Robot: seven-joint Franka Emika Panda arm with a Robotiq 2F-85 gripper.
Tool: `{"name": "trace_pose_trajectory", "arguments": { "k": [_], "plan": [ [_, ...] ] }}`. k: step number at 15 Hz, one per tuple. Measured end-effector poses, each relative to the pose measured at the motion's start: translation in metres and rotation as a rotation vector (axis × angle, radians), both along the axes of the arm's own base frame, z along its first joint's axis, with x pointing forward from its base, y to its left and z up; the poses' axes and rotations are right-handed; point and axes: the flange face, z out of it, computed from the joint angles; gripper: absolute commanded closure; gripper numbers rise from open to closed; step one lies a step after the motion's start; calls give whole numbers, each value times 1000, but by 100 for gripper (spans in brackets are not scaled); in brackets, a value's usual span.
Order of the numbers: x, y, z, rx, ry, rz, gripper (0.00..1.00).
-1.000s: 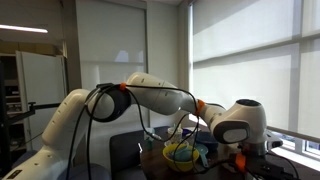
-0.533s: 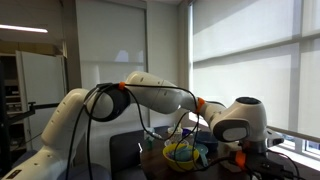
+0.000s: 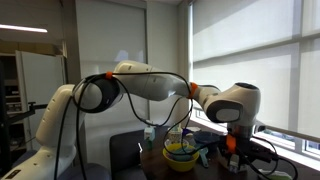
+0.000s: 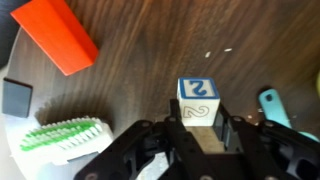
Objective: Put the white block inside the bowl
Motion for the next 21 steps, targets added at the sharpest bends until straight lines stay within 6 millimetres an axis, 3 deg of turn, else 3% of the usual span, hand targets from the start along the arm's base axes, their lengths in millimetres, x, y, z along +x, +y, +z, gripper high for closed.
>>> {"name": "trace_pose_trajectory", "arguments": {
  "k": [4,7,9,12,15,16,17,18,21],
  "plan": [
    [-41,16,53,14,24,216,91],
    [-51,54,85,-14,-42,363,91],
    [-43,96,101,-50,-106,445,91],
    [-16,163,118,-125,-253,524,91],
    [14,217,119,-178,-421,558,91],
    [24,228,116,-182,-468,564,86],
    [32,236,109,-178,-497,572,41],
    [40,242,102,-170,-512,581,39],
    [57,245,83,-139,-517,595,19]
  ]
}}
